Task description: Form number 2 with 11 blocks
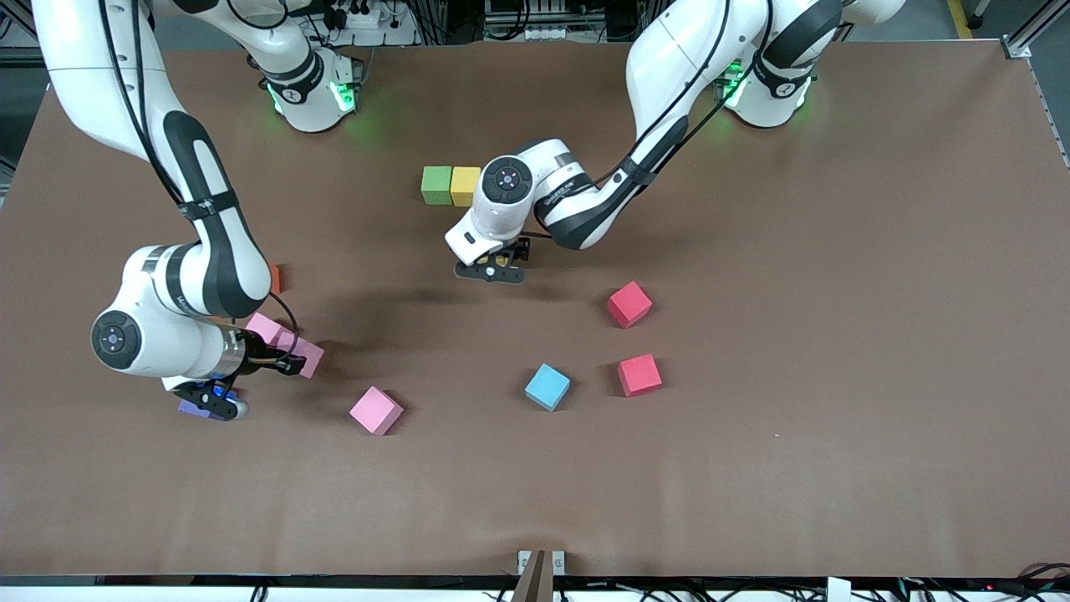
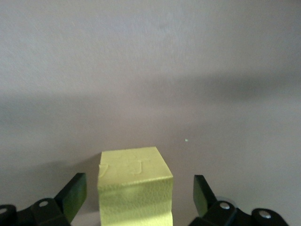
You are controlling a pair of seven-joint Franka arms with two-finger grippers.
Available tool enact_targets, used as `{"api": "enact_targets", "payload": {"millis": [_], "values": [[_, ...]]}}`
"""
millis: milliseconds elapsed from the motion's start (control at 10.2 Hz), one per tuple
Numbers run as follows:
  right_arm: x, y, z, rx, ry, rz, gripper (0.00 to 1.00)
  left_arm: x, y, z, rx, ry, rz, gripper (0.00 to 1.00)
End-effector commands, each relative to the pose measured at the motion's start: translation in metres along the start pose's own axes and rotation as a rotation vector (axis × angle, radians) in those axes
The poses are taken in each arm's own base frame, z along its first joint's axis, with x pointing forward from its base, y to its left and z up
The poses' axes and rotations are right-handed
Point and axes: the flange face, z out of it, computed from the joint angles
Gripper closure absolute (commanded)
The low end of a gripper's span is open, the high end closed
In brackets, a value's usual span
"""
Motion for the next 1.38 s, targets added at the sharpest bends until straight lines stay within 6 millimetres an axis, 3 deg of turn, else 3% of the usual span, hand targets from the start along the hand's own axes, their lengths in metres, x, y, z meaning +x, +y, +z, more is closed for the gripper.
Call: {"api": "enact_targets", "payload": {"millis": [0, 295, 688, 884, 1081, 1277], "values": [[-0.004, -0.002, -0.007, 0.008, -0.008, 0.014, 1.00, 0.006, -0.004, -0.038, -0.014, 0.018, -0.023, 0.00], [-0.017, -0.021, -0.020, 0.015, 0.004, 0.036, 1.00, 0.021, -0.014, -0.081, 0.001, 0.036, -0.042, 0.00], [-0.050, -0.071, -0.020, -0.004, 0.000, 0.119, 1.00, 0.044, -0.033, -0.119, -0.017, 0.076, -0.080, 0.00], [-0.060, -0.073, -0.023, -0.017, -0.026, 0.117, 1.00, 0.053, -0.047, -0.146, -0.005, 0.066, -0.114, 0.00], [-0.096, -0.080, -0.024, -0.023, -0.027, 0.091, 1.00, 0.063, -0.071, -0.180, 0.035, 0.053, -0.155, 0.00], [-0.147, -0.093, -0.005, -0.009, 0.029, 0.150, 1.00, 0.073, -0.101, -0.231, 0.066, 0.060, -0.179, 0.00]]}}
